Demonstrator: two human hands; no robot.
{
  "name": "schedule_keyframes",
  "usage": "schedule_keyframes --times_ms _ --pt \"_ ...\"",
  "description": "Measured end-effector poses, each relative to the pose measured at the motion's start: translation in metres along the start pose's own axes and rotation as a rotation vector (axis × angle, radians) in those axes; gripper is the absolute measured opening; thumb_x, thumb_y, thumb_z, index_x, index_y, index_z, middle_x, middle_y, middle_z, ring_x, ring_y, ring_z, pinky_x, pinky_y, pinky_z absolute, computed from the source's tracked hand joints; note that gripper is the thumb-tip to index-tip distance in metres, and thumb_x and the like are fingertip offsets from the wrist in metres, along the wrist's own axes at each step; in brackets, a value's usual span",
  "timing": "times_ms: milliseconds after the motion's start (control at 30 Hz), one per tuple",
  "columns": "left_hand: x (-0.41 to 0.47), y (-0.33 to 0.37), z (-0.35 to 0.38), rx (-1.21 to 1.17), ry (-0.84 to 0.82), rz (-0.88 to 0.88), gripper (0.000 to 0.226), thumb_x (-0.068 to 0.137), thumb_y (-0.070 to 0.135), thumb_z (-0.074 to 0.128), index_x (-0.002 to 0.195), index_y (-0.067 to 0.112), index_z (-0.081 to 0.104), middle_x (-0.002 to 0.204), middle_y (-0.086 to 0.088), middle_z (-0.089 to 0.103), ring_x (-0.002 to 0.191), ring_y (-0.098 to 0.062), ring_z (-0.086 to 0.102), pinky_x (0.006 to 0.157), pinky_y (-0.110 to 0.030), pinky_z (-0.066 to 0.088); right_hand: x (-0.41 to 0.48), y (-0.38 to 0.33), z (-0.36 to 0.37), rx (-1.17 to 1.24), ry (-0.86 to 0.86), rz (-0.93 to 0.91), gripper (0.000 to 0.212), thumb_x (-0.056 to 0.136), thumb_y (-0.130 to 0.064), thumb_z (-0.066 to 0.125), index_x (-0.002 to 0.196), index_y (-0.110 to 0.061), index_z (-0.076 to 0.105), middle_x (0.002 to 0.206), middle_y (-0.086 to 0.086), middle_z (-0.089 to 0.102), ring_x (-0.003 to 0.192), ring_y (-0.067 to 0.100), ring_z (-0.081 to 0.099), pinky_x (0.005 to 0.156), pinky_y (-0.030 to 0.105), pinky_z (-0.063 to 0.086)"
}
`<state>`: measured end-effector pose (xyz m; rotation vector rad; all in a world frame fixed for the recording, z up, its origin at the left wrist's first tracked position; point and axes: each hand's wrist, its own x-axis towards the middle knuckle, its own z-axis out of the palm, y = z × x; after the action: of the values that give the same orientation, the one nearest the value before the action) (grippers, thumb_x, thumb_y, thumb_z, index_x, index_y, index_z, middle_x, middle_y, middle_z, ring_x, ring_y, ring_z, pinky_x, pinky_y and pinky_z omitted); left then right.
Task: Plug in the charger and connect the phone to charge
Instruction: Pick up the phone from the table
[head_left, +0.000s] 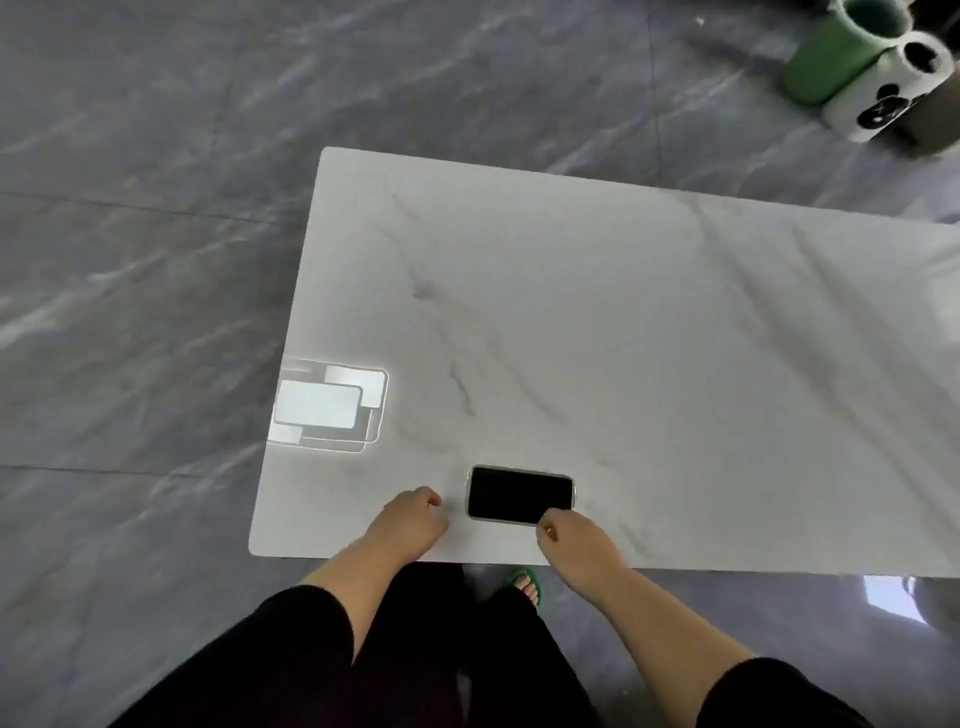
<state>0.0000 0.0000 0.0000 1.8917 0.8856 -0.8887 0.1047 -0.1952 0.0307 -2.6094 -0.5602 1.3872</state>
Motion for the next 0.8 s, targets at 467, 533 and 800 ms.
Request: schedule_keyframes --times_ms 467,533,800 --pt "0.107 -0.036 0.057 0.564 0.070 0.094 0.154 0.037 0.080 0.065 0.129 0.030 -0.048 0.132 -0.006 -0.061 0.123 -0.026 -0.055 0.090 -0.060 -0.040 0.113 0.038 0.059 -0.496 0.140 -0.187 0.117 0.061 -0.069 0.066 0.151 -0.018 0.010 0.155 0.008 0.015 0.143 0.032 0.011 0.116 0.053 0.004" --pt "0.112 -0.039 0.059 0.565 0.089 0.098 0.154 0.035 0.082 0.064 0.130 0.030 -0.047 0.133 -0.006 -0.061 0.123 -0.026 -0.055 0.086 -0.057 -0.045 0.116 0.044 0.062 -0.516 0.240 -0.226 0.119 0.052 -0.069 0.074 0.148 -0.014 0.029 0.147 0.014 0.036 0.136 0.038 0.033 0.112 0.058 0.022" --pt "0.111 -0.040 0.059 0.556 0.068 0.115 0.153 0.037 0.080 0.065 0.128 0.031 -0.049 0.130 -0.005 -0.063 0.121 -0.025 -0.057 0.086 -0.057 -0.044 0.119 0.046 0.065 -0.628 0.434 -0.324 0.094 0.048 -0.066 0.077 0.119 -0.007 0.061 0.105 0.012 0.064 0.090 0.034 0.062 0.072 0.047 0.050"
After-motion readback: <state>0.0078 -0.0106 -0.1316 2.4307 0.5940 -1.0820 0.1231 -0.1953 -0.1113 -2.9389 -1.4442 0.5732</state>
